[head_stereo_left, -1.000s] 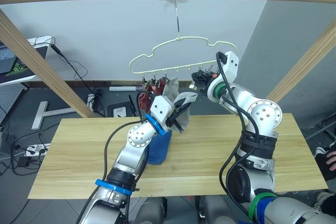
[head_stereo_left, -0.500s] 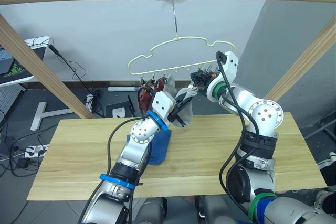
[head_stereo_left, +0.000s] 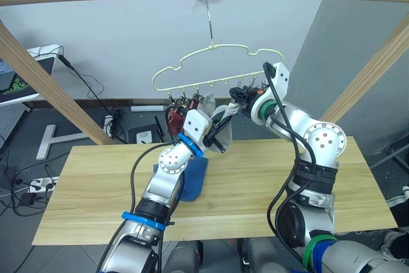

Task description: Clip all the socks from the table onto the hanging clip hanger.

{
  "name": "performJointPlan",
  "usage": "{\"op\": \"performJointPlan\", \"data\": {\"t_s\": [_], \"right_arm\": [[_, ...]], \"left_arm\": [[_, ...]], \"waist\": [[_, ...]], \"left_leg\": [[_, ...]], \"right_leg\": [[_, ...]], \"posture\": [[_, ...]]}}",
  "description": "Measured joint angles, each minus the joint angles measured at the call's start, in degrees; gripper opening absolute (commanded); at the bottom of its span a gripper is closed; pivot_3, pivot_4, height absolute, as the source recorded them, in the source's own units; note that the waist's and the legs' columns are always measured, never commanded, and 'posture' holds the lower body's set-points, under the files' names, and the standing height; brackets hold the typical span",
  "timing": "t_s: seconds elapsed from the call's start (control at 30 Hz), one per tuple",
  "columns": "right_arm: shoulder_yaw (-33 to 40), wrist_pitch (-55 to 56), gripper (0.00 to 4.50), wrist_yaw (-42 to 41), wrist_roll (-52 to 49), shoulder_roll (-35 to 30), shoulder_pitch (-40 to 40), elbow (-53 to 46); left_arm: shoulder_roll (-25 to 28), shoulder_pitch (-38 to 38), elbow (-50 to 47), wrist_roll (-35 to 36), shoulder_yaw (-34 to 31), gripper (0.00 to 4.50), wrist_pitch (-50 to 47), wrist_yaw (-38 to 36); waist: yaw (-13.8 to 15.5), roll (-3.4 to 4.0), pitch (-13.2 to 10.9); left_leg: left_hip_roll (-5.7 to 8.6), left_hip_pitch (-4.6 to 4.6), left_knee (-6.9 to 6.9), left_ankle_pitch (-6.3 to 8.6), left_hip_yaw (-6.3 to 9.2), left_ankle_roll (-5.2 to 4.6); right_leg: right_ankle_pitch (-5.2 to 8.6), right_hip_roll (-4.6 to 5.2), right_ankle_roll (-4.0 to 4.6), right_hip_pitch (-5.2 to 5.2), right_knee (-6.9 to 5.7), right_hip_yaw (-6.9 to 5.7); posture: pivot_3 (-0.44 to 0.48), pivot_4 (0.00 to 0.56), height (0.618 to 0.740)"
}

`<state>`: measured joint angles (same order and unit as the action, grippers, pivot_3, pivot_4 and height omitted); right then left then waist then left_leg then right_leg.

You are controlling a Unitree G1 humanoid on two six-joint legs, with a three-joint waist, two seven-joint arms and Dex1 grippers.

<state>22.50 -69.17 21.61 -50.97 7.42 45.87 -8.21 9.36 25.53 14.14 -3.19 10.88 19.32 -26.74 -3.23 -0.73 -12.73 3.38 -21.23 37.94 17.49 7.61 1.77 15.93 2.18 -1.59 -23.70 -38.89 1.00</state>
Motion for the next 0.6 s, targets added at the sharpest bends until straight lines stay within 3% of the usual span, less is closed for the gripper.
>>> {"op": "performJointPlan", "data": {"t_s": [0.17,0.47,0.6], "right_arm": [[0.01,0.07,4.37,0.0,-1.13,-0.01,-0.1,0.0],[-0.55,1.41,4.44,-3.83,-2.47,-1.88,-0.21,0.0],[-2.51,1.14,4.5,-7.92,-3.07,-6.42,-2.38,-2.75]], "left_arm": [[-0.05,0.0,-0.1,0.01,0.0,0.0,0.0,-0.18],[-0.06,-0.02,-0.15,0.05,0.14,0.0,-0.47,-1.4],[-0.2,-0.13,-0.35,1.18,0.15,1.1,-2.24,-2.92]], "waist": [[-0.06,0.0,0.0],[-0.06,0.0,0.0],[-0.04,0.0,0.0]], "left_leg": [[0.0,-0.53,0.06,-0.16,0.0,0.17],[0.01,-0.61,0.07,-0.16,-0.02,0.15],[0.01,-0.62,0.08,-0.16,-0.02,0.13]], "right_leg": [[-0.02,0.0,0.01,-0.52,-0.1,0.0],[-0.02,0.01,0.01,-0.55,-0.05,-0.01],[-0.02,0.01,0.01,-0.54,-0.04,-0.01]], "posture": [[-0.071,0.21,0.74],[-0.078,0.216,0.74],[-0.08,0.221,0.74]]}}
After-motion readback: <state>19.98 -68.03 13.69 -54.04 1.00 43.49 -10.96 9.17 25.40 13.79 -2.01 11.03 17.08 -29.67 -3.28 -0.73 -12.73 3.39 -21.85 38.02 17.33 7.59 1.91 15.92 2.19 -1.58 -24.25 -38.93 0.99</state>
